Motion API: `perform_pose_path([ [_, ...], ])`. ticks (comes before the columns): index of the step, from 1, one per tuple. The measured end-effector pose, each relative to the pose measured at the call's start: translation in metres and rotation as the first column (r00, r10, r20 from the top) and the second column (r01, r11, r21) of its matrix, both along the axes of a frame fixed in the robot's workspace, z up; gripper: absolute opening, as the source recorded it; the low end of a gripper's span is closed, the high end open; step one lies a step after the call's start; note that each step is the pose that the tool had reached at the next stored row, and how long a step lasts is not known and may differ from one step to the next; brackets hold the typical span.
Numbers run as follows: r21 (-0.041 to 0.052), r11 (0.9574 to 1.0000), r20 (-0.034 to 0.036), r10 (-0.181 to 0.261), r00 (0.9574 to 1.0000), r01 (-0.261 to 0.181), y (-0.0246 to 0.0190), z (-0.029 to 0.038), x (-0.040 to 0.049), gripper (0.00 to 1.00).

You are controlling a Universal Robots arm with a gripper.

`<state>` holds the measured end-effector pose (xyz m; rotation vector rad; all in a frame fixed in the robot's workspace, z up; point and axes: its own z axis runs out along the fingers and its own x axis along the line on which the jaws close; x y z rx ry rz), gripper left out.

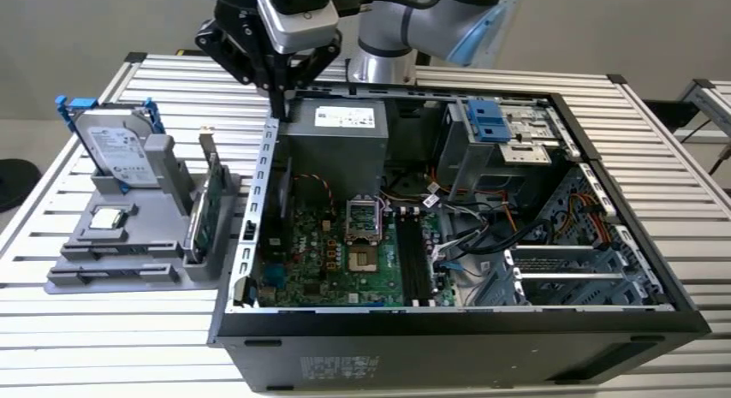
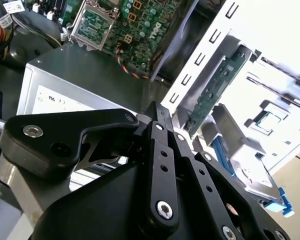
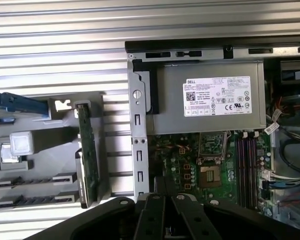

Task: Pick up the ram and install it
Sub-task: 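Reach for the ram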

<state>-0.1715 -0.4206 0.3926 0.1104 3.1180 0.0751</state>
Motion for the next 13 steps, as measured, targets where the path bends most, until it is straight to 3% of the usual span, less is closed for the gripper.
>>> perform_pose_path([
  [13,0.0,1.0,0.0,0.0,1.0,0.0,-0.0012,0.0,-0.0157,0.0],
])
